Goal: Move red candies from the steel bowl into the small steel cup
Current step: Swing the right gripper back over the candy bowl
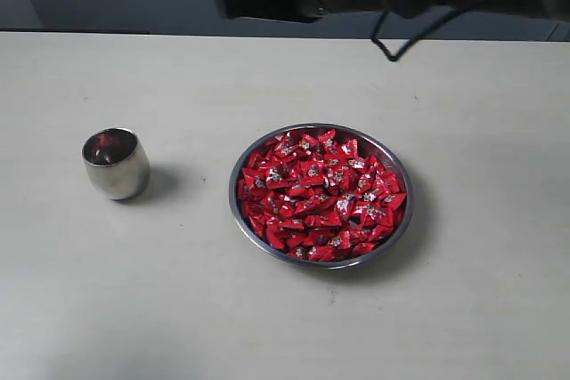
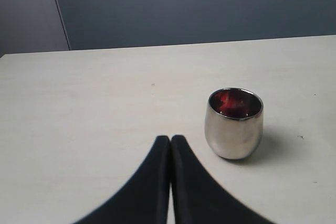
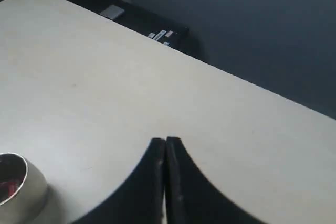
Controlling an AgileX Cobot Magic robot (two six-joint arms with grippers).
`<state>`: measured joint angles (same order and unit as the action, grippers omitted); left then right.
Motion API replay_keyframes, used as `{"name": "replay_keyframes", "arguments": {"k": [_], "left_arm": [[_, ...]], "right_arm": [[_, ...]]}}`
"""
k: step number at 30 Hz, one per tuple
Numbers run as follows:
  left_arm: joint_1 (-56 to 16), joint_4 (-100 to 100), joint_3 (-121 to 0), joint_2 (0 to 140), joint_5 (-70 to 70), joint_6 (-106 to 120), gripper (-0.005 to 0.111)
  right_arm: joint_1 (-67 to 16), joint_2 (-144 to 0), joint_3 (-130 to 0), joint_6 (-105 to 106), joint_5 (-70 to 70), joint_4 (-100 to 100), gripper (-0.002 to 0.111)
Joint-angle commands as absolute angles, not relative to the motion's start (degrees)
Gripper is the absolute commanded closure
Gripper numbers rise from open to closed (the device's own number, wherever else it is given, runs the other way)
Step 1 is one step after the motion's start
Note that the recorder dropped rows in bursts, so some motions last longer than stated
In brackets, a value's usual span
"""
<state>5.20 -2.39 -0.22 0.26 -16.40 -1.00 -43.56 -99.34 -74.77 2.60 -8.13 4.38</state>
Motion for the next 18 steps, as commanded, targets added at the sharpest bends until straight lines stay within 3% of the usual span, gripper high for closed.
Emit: {"name": "replay_keyframes", "arguments": {"k": [1, 9, 18], "left_arm": [[4.8, -2.4, 0.0, 0.0, -16.3, -1.1, 0.106], [4.8, -2.4, 0.0, 0.0, -16.3, -1.1, 0.106], [4.8, -2.4, 0.0, 0.0, -16.3, -1.1, 0.106]], "right_arm": [[-41.1, -92.2, -64.1, 2.8, -5.0, 4.2, 0.109], [-36.5, -87.6, -52.9, 2.9, -5.6, 4.0, 0.109], [-33.3, -88.4, -49.9, 3.0, -12.1, 0.6, 0.109]]}}
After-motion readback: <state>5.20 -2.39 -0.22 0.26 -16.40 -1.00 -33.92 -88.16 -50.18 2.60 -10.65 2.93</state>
